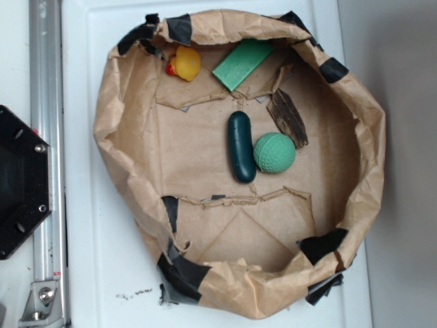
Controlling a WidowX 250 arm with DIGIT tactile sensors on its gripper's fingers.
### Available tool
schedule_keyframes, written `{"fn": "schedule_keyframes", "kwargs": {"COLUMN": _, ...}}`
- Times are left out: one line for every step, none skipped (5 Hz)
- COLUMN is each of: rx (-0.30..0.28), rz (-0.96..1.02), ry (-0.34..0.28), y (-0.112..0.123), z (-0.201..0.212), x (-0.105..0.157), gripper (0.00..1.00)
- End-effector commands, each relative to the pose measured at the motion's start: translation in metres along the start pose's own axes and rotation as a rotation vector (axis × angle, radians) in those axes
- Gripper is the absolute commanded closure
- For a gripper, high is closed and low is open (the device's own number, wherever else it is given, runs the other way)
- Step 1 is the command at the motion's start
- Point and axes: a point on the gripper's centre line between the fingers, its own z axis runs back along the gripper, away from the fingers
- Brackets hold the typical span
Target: Grab the plastic pickle.
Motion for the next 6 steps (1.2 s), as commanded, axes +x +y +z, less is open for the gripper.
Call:
{"fn": "schedule_keyframes", "kwargs": {"rx": 0.000, "rz": 0.000, "ry": 0.000, "y": 0.000, "z": 0.000, "x": 0.000, "gripper": 0.00}}
{"fn": "schedule_keyframes", "kwargs": {"rx": -0.010, "rz": -0.118, "ry": -0.099, "y": 0.002, "z": -0.008, "x": 0.042, "gripper": 0.00}}
{"fn": "schedule_keyframes", "kwargs": {"rx": -0.047, "rz": -0.258, "ry": -0.196, "y": 0.003, "z": -0.026, "x": 0.090, "gripper": 0.00}}
{"fn": "schedule_keyframes", "kwargs": {"rx": -0.015, "rz": -0.376, "ry": -0.214, "y": 0.003, "z": -0.064, "x": 0.118, "gripper": 0.00}}
{"fn": "schedule_keyframes", "kwargs": {"rx": 0.028, "rz": -0.490, "ry": -0.135, "y": 0.010, "z": -0.116, "x": 0.124, "gripper": 0.00}}
{"fn": "schedule_keyframes", "kwargs": {"rx": 0.004, "rz": -0.531, "ry": -0.106, "y": 0.026, "z": -0.161, "x": 0.122, "gripper": 0.00}}
